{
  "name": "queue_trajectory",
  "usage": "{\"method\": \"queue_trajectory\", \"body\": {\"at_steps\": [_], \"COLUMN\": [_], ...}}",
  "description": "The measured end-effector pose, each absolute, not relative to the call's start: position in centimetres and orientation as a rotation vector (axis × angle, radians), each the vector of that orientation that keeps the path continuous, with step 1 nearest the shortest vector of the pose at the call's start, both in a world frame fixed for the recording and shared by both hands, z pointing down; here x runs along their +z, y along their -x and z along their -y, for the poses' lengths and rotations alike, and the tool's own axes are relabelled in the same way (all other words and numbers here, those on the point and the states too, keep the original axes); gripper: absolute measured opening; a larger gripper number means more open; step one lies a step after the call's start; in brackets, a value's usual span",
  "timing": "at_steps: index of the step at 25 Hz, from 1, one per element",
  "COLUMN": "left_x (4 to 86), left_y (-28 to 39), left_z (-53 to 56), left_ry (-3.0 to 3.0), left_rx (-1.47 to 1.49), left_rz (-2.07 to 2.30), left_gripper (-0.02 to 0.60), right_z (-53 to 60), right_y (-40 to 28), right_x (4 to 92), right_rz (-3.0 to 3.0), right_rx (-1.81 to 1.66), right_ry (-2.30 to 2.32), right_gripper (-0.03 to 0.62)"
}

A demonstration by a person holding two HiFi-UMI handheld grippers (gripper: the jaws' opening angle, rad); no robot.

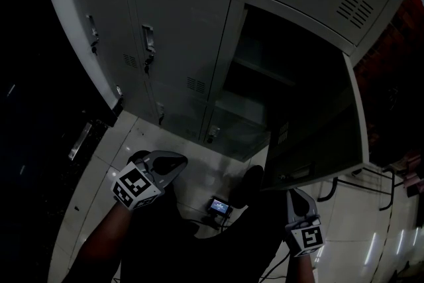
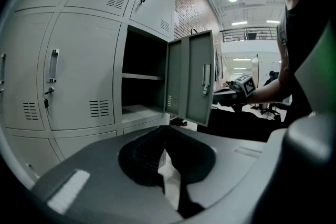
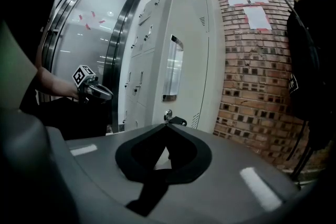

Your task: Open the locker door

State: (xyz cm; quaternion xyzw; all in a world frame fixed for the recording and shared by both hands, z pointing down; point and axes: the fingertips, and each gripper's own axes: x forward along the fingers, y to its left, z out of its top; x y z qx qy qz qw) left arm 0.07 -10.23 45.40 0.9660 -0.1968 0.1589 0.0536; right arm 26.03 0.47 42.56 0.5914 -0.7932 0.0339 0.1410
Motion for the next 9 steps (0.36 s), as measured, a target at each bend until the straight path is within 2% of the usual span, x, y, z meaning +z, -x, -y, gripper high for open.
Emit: {"method": "queue_trajectory", "body": {"at_steps": [9], "left_x": [45.24], "left_y": [-0.18], "left_z": [10.21], "left_ry": [-2.938], "left_rx": [0.478], "left_rz": [0.594], "left_gripper": [0.011], "right_z": [-0.51], "right_y": [-26.47], "right_x": [43.08], "right_rz": [2.275], "right_rx": [0.103], "right_ry": [-1.703], "right_gripper": [0.002]}}
